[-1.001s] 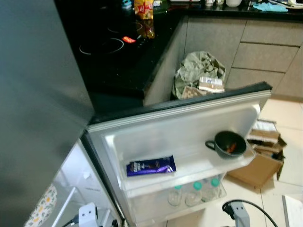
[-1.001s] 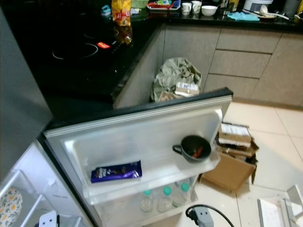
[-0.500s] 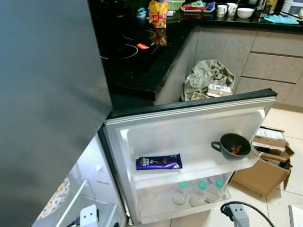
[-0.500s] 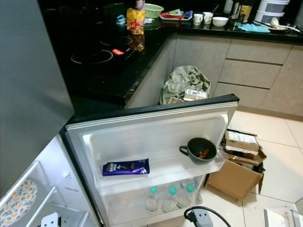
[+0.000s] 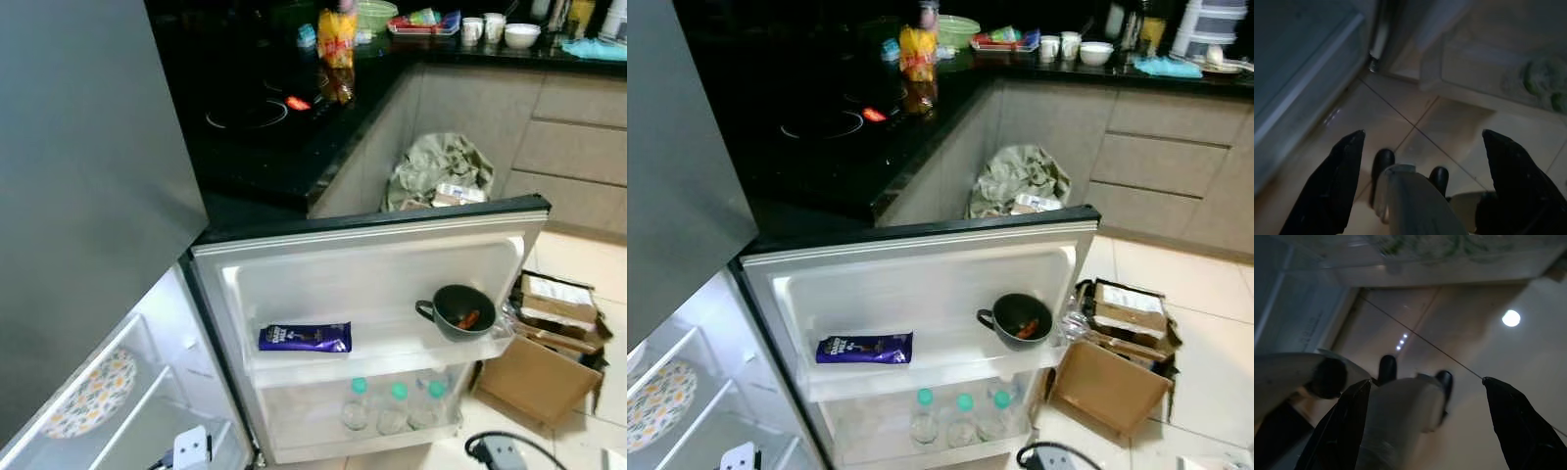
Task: Restocking fridge
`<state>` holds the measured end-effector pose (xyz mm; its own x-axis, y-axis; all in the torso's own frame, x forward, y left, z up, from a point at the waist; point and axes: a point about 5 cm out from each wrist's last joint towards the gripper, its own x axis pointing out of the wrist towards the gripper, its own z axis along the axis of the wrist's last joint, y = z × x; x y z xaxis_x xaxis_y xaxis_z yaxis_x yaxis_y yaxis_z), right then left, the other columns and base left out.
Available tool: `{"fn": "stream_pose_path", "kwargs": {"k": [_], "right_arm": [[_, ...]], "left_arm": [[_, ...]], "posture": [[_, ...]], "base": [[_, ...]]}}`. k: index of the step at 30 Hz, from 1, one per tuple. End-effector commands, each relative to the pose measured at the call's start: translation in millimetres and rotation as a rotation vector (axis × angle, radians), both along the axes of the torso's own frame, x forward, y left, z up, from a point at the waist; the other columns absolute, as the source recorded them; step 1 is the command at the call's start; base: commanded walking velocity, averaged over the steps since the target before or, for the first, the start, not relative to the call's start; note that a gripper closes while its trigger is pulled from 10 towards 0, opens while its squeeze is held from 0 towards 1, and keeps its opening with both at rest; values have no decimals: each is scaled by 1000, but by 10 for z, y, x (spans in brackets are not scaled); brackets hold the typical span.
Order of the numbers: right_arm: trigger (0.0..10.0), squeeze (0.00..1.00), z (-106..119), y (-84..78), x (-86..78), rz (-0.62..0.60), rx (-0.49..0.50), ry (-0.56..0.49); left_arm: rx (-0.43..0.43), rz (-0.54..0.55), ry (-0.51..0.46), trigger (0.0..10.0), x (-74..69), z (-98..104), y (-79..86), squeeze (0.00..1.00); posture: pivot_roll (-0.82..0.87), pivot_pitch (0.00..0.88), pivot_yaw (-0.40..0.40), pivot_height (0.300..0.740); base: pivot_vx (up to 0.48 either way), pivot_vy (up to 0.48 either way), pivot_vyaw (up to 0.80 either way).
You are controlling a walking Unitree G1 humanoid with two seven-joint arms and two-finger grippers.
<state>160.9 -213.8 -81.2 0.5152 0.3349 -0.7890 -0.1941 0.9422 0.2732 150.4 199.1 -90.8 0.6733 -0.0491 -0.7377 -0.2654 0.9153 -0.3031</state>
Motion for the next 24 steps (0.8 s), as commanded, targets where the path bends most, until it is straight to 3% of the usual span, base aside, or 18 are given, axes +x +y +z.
{"fn": "stream_pose_path", "kwargs": {"k": [1, 6, 12, 18, 24], "right_arm": [[10000, 0, -14, -64, -56, -7, -26, 19], [10000, 0, -26, -79, -86, -6, -42, 26], [10000, 0, -27, -95, -94, -11, -52, 25], [10000, 0, 14, -140, -35, -32, -57, -23], [10000, 0, 31, -129, -17, -25, -12, -30]], "left_arm": [[-9, -8, 17, 10000, -25, -17, -29, 0], [-13, -7, 23, 10000, -48, -27, -36, 0], [-16, -7, 30, 10000, -68, -35, -38, 0], [-18, -6, 29, 10000, -68, -35, -40, 0], [-21, -5, 27, 10000, -65, -34, -43, 0]], "posture": [[-138, 0, 12, 740], [-138, 0, 12, 740], [-136, 0, 11, 740], [-134, 0, 10, 740], [-134, 0, 10, 740]], "base": [[0, -480, 0], [0, -480, 0], [0, 0, 0], [0, -480, 0], [0, -80, 800]]}}
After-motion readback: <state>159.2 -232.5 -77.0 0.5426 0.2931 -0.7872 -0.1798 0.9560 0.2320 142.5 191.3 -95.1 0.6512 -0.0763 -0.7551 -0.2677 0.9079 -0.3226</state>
